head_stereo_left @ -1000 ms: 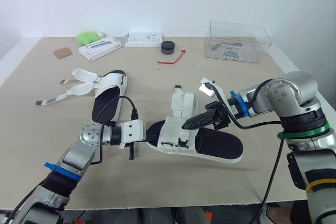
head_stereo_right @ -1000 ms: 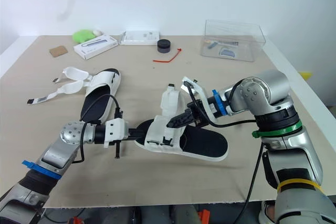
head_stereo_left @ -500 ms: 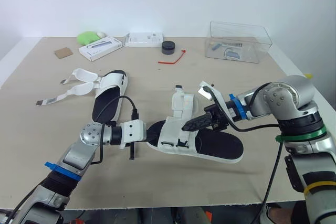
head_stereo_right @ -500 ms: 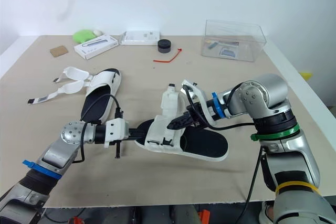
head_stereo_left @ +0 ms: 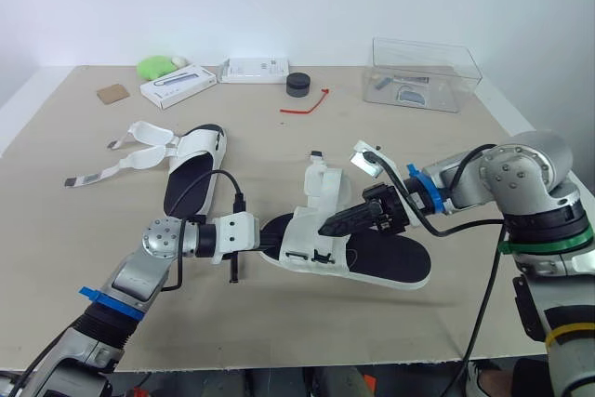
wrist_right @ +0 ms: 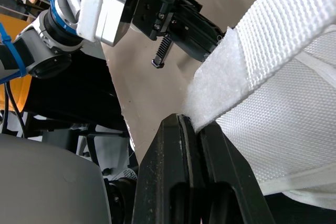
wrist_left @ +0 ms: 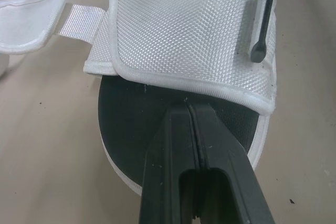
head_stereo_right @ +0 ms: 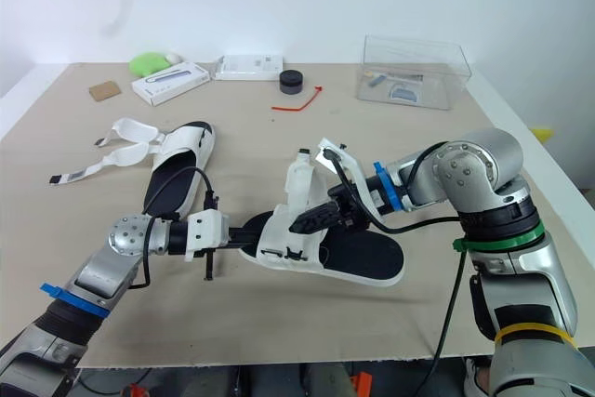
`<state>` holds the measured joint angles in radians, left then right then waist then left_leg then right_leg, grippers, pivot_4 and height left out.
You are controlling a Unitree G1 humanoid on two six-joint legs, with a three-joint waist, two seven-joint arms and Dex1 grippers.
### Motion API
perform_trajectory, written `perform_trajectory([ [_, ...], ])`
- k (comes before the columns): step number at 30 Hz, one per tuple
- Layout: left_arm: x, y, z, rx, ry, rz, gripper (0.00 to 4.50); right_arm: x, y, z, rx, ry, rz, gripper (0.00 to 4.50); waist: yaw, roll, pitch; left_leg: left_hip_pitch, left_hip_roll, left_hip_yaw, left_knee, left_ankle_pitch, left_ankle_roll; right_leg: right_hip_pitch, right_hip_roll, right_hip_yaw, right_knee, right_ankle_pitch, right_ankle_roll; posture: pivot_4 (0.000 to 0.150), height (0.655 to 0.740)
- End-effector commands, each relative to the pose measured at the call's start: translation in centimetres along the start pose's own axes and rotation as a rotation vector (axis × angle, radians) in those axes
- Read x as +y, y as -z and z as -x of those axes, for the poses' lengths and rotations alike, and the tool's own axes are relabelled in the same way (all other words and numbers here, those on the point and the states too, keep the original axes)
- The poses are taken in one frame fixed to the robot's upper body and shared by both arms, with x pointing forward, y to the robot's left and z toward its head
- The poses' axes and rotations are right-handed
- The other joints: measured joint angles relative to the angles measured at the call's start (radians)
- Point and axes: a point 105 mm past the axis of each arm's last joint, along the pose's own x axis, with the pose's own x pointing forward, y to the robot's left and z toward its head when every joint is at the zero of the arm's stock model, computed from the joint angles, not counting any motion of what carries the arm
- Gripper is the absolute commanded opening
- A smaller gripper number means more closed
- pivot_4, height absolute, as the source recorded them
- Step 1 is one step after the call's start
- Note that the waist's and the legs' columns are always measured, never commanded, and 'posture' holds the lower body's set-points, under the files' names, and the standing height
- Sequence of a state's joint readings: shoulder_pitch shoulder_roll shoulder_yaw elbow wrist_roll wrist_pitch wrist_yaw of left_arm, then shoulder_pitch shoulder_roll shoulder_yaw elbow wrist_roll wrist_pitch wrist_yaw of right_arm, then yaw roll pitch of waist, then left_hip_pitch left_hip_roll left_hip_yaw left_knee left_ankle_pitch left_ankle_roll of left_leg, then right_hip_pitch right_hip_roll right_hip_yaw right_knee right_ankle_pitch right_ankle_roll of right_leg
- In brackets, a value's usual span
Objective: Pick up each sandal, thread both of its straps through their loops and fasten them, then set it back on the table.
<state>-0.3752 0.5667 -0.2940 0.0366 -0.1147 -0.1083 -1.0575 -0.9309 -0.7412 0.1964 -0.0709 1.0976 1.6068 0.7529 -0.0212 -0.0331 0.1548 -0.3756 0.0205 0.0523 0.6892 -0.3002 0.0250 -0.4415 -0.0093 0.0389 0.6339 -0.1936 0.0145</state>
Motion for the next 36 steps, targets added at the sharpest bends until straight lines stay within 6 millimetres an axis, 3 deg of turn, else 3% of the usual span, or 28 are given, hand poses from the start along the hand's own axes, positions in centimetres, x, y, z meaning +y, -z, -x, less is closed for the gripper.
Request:
perform_trajectory([
  [1, -0.8, 2.0, -0.1, 0.088, 0.025, 0.042, 0.00, 0.4, 0.6, -0.4, 0.024, 0.003, 0.019, 0.05, 0.000, 0.000, 0.000, 0.000, 0.000, 0.000, 0.000, 0.000, 0.000, 0.000, 0.000, 0.000, 0.000, 0.000, 0.000, 0.150, 0.7400],
  [11, -0.9, 2.0, -0.2, 0.087, 0.028, 0.043, 0.00, -0.3, 1.2, -0.6, 0.063, 0.054, 0.020, 0.05, 0.000, 0.000, -0.001, 0.000, 0.000, 0.000, 0.000, 0.000, 0.000, 0.000, 0.000, 0.000, 0.000, 0.000, 0.000, 0.150, 0.7400],
  [21, -0.9, 2.1, -0.2, 0.090, 0.023, 0.046, 0.00, 1.4, 1.0, -1.1, 0.065, -0.018, 0.073, 0.05, 0.000, 0.000, -0.001, 0.000, 0.000, 0.000, 0.000, 0.000, 0.000, 0.000, 0.000, 0.000, 0.000, 0.000, 0.000, 0.150, 0.7400],
  [22, -0.9, 2.1, -0.2, 0.091, 0.023, 0.046, 0.00, 1.5, 1.1, -1.0, 0.065, -0.024, 0.078, 0.57, 0.000, 0.000, -0.001, 0.000, 0.000, 0.000, 0.000, 0.000, 0.000, 0.000, 0.000, 0.000, 0.000, 0.000, 0.000, 0.150, 0.7400],
  [24, -0.8, 2.1, -0.2, 0.091, 0.023, 0.047, 0.00, 1.7, 1.2, -0.9, 0.061, -0.024, 0.087, 0.91, 0.000, 0.000, -0.001, 0.000, 0.000, 0.000, 0.000, 0.000, 0.000, 0.000, 0.000, 0.000, 0.000, 0.000, 0.000, 0.150, 0.7400],
  [26, -0.8, 2.1, -0.2, 0.092, 0.023, 0.046, 0.00, 1.8, 1.1, -0.5, 0.051, -0.016, 0.102, 1.99, 0.000, 0.000, -0.001, 0.000, 0.000, 0.000, 0.000, 0.000, 0.000, 0.000, 0.000, 0.000, 0.000, 0.000, 0.000, 0.150, 0.7400],
  [27, -0.8, 2.1, -0.2, 0.092, 0.025, 0.046, 0.00, 1.8, 0.9, -0.2, 0.037, 0.003, 0.115, 1.99, 0.000, 0.000, -0.001, 0.000, 0.000, 0.000, 0.000, 0.000, 0.000, 0.000, 0.000, 0.000, 0.000, 0.000, 0.000, 0.150, 0.7400],
  [28, -0.8, 2.1, -0.2, 0.093, 0.026, 0.045, 0.00, 1.7, 0.7, 0.1, 0.025, 0.026, 0.140, 2.68, 0.000, 0.000, -0.001, 0.000, 0.000, 0.000, 0.000, 0.000, 0.000, 0.000, 0.000, 0.000, 0.000, 0.000, 0.000, 0.150, 0.7400],
  [30, -0.7, 2.1, -0.2, 0.093, 0.027, 0.043, 0.00, 1.8, 0.5, 0.7, 0.005, 0.044, 0.169, 3.46, 0.000, 0.000, -0.001, 0.000, 0.000, 0.000, 0.000, 0.000, 0.000, 0.000, 0.000, 0.000, 0.000, 0.000, 0.001, 0.150, 0.7400],
  [31, -0.7, 2.1, -0.2, 0.094, 0.028, 0.042, 0.00, 1.9, 0.3, 1.2, -0.005, 0.053, 0.188, 4.11, 0.000, 0.000, -0.001, 0.000, 0.000, 0.000, 0.001, 0.000, 0.000, 0.000, 0.000, 0.000, 0.000, 0.000, 0.001, 0.150, 0.7400],
  [32, -0.7, 2.1, -0.2, 0.094, 0.029, 0.041, 0.00, 2.1, 0.1, 1.7, -0.020, 0.055, 0.204, 4.39, 0.000, 0.000, -0.001, 0.000, 0.000, 0.000, 0.001, 0.000, 0.000, 0.000, 0.000, 0.000, 0.000, 0.000, 0.001, 0.150, 0.7400],
  [36, -0.5, 2.1, -0.2, 0.095, 0.033, 0.038, 0.00, 4.3, -0.2, 3.7, -0.084, -0.026, 0.259, 4.39, 0.001, 0.001, 0.000, 0.000, 0.000, 0.000, 0.001, 0.000, 0.000, 0.000, 0.001, 0.000, -0.001, 0.000, 0.001, 0.150, 0.7400],
])
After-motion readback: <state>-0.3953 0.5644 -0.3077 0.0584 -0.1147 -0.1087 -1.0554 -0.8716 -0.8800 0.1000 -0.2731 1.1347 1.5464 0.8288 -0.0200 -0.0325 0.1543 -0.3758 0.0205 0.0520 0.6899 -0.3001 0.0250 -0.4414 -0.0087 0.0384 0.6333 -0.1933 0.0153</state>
